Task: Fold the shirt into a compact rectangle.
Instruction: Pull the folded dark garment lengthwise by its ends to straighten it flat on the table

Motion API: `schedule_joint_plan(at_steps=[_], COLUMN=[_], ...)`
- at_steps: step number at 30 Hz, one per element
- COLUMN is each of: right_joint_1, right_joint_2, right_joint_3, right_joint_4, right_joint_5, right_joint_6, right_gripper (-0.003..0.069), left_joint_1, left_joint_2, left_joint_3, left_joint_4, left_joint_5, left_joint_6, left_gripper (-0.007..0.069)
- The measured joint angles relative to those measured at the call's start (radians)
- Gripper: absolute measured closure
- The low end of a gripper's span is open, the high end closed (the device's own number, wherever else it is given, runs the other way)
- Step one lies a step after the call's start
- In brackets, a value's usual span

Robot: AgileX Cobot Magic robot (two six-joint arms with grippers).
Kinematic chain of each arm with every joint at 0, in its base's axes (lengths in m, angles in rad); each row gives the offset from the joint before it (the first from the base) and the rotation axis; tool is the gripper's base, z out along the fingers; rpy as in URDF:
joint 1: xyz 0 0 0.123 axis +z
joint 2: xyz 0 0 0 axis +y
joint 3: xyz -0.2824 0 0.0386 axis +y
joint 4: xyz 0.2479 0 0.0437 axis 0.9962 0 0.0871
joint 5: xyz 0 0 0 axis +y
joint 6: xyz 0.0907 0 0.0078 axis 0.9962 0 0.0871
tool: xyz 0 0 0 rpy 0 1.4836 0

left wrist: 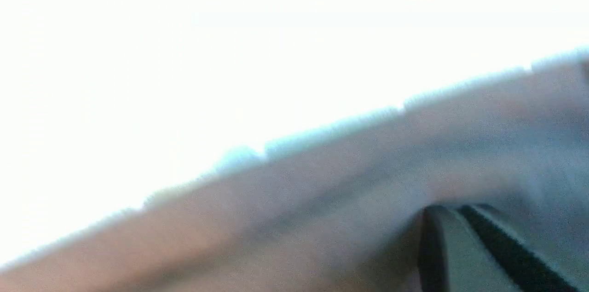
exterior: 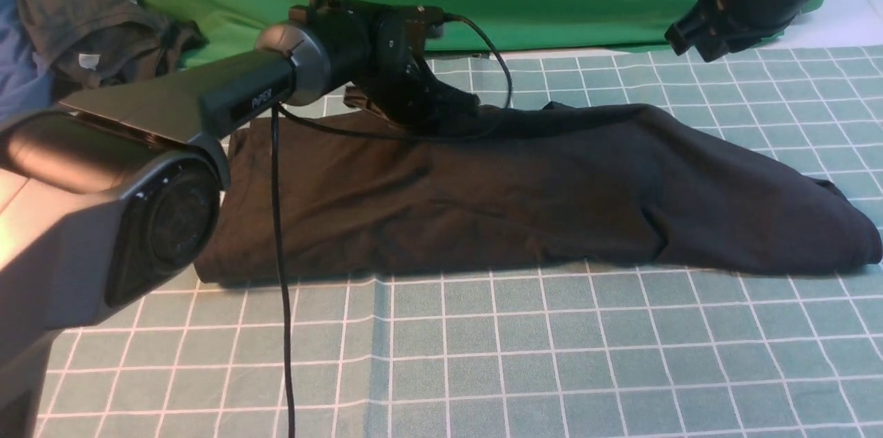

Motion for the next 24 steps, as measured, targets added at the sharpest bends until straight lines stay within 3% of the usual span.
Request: schedule_joint_plan(at_steps=[4,9,15,19,24], right_joint_1=[0.0,0.0,-0.026,-0.094,-0.221], right_joint_2=[0.0,0.0,-0.003,-0.038,-0.115], right_joint_3=[0.0,0.0,0.0,0.024,0.168], right_joint_4=[0.0,0.0,0.0,0.009,0.008], right_joint_5=[0.039,0.063,0.147,0.17,0.167], right_joint_6=[0.0,-0.001,-0.013,-0.004,0.048], right_gripper=[0.0627,0.0622,0.0622,0.0622,0.0616], left_joint_1=[0.067,0.099,0.094,0.095,0.095], left_joint_2=[-0.01,-0.077,-0.221,-0.355,-0.535], left_joint_3=[-0.039,-0.067,-0.042,0.088,0.4], left_joint_4=[-0.041,-0.14,-0.087,-0.075,-0.087], left_joint_5=[0.046,0.247,0.454,0.476,0.413], left_joint_6=[-0.061,0.108,0.151,0.154,0.154], left_gripper=[0.0618,0.0618,0.0618,0.0618,0.0618])
